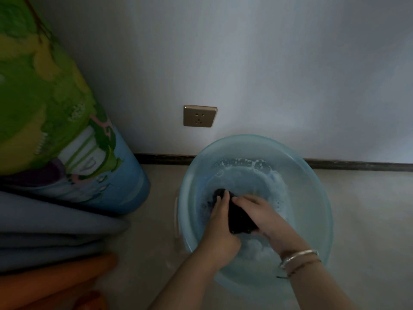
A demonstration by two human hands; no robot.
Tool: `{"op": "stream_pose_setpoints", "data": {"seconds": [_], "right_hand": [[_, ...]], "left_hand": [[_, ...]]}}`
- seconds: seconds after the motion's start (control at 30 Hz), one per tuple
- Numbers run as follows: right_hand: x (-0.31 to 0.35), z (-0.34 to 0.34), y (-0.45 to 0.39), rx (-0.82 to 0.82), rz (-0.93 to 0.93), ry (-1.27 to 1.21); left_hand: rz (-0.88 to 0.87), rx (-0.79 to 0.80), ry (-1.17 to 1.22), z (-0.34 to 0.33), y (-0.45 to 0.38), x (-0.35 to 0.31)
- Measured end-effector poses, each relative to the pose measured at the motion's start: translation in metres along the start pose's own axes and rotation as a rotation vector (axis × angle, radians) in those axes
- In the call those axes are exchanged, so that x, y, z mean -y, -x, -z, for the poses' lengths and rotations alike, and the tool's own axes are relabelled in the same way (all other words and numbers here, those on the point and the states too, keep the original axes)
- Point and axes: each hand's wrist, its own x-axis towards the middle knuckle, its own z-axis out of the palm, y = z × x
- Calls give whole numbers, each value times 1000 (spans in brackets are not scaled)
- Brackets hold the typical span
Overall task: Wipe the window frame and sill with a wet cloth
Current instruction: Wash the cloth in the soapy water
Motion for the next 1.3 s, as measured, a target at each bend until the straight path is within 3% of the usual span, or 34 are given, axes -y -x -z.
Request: {"op": "stream_pose_setpoints", "data": {"seconds": [0.1,0.23,0.3,0.5,0.7,0.83,0.93,1.03,1.1,1.17,1.3], "right_hand": [[14,7,12,65,5,-12],[16,19,4,-92,62,-185],[9,27,-3,-203,31,-309],[-35,36,-17,-282,-20,-484],[-45,25,-32,-195,-241,-381],[-30,32,-27,63,-453,-466],[-29,31,-29,-36,-332,-240],[-39,32,-38,-301,-27,328],[-47,28,-37,-444,60,595],[-50,19,-34,-491,49,669],[-54,1,-41,-245,87,429]], "left_hand": [[-5,-132,30,-1,-7,0],[84,-170,-312,5,-15,-9],[105,-204,-238,5,-16,-12],[26,-229,71,-10,-17,-18],[-1,-249,307,-12,-18,-30],[148,-236,323,-11,-25,-23],[246,-233,223,-11,-33,-8],[244,-204,139,-7,-37,4],[210,-199,114,-4,-39,9],[214,-163,240,-7,-40,10],[316,-112,528,-15,-41,14]]}}
